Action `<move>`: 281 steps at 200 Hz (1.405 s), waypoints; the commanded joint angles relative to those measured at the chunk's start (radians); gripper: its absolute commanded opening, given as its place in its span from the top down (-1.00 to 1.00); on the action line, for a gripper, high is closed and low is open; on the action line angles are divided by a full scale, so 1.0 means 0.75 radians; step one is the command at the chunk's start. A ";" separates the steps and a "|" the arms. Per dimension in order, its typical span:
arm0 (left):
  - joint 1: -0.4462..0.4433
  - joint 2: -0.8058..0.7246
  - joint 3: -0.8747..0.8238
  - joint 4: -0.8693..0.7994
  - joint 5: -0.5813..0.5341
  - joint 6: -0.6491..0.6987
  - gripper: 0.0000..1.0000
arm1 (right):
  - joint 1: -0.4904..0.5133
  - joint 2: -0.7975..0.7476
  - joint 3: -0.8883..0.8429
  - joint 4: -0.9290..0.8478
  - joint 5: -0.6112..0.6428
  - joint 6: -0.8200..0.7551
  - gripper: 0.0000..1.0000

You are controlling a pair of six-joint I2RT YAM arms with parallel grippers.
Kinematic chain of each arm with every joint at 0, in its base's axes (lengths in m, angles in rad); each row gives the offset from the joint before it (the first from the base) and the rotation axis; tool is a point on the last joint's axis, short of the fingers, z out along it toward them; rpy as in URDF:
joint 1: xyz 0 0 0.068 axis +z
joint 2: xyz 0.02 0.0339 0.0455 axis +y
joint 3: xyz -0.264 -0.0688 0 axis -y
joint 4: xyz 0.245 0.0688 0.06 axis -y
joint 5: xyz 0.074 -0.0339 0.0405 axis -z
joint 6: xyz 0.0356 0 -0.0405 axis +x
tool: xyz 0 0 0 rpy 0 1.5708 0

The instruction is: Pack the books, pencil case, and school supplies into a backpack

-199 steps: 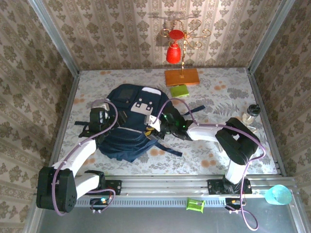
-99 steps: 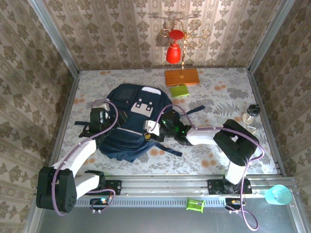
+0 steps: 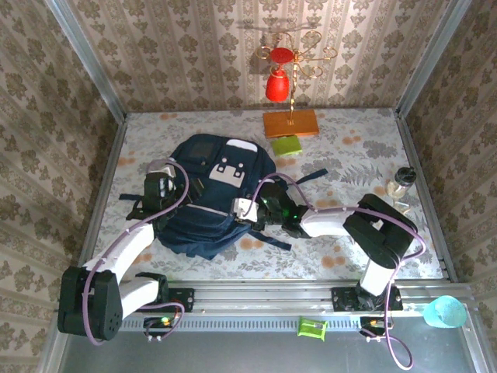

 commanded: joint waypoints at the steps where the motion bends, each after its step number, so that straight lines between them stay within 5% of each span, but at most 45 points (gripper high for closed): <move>1: -0.008 -0.023 -0.012 0.000 0.007 0.024 -0.71 | -0.007 -0.071 -0.023 0.022 0.009 0.071 0.78; 61: -0.010 -0.038 -0.021 0.001 0.011 0.015 -0.71 | -0.018 -0.131 -0.069 -0.020 -0.130 0.303 0.86; 111: -0.018 -0.039 -0.025 0.003 0.010 0.013 -0.71 | 0.002 -0.087 -0.072 0.006 -0.102 0.378 0.36; 188: -0.025 -0.049 -0.027 0.002 0.007 0.013 -0.71 | 0.076 -0.077 -0.022 -0.060 0.004 0.344 0.20; 281: -0.027 -0.061 -0.039 0.001 0.011 0.014 -0.71 | 0.248 0.077 0.005 0.094 0.527 0.439 0.33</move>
